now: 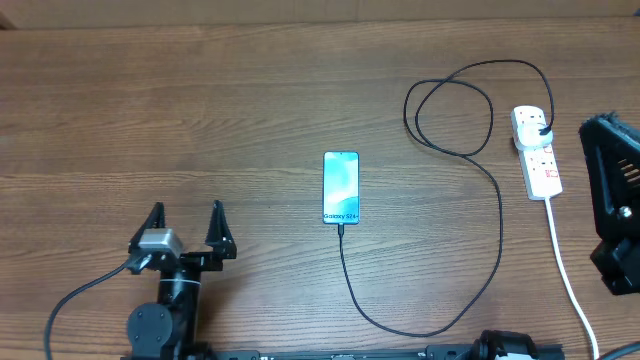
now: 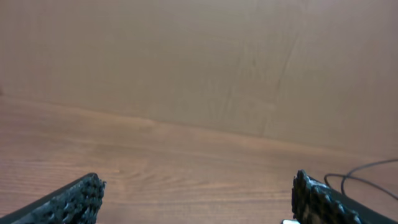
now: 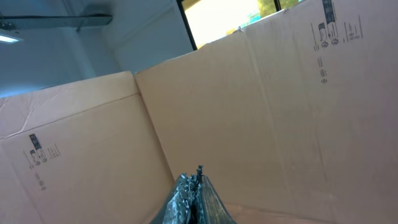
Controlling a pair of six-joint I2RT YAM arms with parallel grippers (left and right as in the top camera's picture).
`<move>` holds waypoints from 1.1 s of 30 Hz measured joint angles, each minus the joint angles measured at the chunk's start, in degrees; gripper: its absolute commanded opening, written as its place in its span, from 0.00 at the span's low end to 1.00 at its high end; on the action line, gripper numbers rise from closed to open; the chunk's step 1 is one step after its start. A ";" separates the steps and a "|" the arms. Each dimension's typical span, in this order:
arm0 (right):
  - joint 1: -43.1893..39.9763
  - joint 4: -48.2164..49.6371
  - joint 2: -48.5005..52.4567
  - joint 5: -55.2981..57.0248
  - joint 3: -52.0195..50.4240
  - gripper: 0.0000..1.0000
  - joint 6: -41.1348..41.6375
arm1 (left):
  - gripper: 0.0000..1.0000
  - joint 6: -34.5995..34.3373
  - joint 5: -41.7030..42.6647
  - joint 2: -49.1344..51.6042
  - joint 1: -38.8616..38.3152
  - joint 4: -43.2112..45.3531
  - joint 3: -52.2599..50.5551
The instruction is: Plug charger to phone and switch on socket
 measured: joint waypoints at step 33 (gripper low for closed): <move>0.20 20.44 -32.70 -2.95 -13.64 0.04 -0.26 | 0.99 1.49 1.44 0.00 0.00 -3.10 -5.14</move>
